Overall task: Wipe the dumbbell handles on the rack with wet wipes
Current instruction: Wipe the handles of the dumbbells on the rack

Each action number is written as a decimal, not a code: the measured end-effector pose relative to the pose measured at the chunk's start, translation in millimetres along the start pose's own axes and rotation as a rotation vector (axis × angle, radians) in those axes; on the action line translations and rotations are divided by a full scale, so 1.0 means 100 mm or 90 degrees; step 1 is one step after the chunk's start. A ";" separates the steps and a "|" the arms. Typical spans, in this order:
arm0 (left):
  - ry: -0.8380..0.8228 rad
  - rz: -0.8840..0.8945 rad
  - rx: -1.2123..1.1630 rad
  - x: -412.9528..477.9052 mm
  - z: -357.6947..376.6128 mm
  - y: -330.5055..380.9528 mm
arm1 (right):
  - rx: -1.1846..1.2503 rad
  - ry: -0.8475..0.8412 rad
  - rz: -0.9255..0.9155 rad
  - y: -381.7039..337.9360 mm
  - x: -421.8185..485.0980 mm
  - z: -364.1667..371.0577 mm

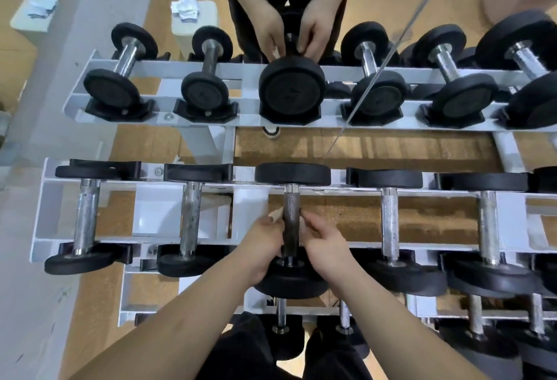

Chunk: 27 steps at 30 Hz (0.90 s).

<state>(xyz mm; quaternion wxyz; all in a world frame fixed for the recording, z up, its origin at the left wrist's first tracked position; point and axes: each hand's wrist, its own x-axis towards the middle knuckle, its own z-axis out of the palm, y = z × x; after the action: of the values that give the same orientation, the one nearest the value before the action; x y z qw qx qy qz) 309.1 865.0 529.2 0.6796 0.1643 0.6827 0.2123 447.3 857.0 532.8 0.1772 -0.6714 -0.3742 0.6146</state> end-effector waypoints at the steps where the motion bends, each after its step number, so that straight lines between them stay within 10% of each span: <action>1: -0.015 0.006 -0.016 -0.02 -0.02 0.00 | -0.016 -0.003 0.001 0.04 -0.01 0.00; 7: 0.015 0.051 -0.083 0.13 0.10 0.46 | -0.061 -0.007 -0.007 0.13 -0.04 -0.04; 13: -0.071 0.028 0.208 -0.04 -0.06 -0.05 | -0.206 0.112 0.023 0.30 -0.04 0.03; 21: 0.160 0.144 0.212 0.08 -0.04 0.31 | -0.164 0.073 0.081 0.33 -0.01 0.03; 27: 0.073 0.019 -0.045 0.07 0.08 0.33 | -0.210 0.003 0.058 0.30 0.05 0.04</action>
<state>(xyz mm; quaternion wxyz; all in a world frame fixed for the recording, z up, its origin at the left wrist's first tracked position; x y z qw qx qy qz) 314.4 897.0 540.4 0.6413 0.1381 0.7103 0.2552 451.7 840.2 507.3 0.0370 -0.7092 -0.4386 0.5507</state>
